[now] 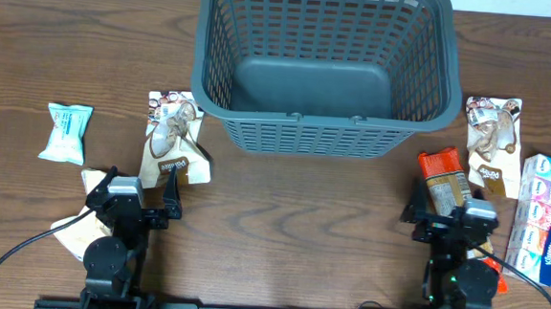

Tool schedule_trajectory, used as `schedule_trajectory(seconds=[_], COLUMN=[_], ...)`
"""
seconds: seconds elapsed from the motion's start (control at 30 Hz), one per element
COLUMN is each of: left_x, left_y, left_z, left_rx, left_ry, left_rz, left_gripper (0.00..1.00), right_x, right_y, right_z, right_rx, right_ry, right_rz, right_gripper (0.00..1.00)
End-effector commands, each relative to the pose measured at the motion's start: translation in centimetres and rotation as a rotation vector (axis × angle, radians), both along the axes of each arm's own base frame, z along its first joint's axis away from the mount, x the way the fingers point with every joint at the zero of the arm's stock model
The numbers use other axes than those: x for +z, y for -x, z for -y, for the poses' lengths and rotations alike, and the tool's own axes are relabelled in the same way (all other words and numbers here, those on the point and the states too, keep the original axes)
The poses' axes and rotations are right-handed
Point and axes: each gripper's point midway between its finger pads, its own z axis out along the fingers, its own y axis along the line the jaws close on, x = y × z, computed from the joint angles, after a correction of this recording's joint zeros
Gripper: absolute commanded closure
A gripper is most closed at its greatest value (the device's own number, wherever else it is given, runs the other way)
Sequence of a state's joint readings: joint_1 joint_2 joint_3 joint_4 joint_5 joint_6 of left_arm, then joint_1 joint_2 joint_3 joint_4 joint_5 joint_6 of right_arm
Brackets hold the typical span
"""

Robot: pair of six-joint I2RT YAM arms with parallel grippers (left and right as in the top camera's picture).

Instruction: Pack container

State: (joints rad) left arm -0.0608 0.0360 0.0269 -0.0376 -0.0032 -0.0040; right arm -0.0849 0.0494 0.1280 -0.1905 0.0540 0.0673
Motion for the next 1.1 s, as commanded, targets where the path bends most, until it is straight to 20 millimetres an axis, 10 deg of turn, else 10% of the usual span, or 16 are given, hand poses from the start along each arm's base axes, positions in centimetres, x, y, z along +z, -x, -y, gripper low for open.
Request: schedule_trajectory(seconds=[0.0,0.33,0.8,1.07], left_x=[-2.0,-2.0,-2.0,-2.0], left_y=[0.1,0.1,0.1,0.1], left_z=[-0.1,-0.1,-0.1,-0.1], left_rx=[0.008,0.008,0.008,0.008], left_ry=[0.004,0.004,0.004,0.004], left_rz=[-0.059,-0.059,-0.059,-0.059], left_gripper=[0.01,0.01,0.02,0.01], right_x=[3.9,7.1,5.9,5.5], right_y=[0.5,0.3,5.4,6.0], right_z=[0.9,0.3,-0.3,2.4], right_rx=[-0.034,0.032,0.199,0.081], right_ry=[0.029,-0.036,0.09,0.115], right_rz=[0.01,-0.381,-1.041,-1.1], right_gripper=[0.01,0.01,0.01,0.01])
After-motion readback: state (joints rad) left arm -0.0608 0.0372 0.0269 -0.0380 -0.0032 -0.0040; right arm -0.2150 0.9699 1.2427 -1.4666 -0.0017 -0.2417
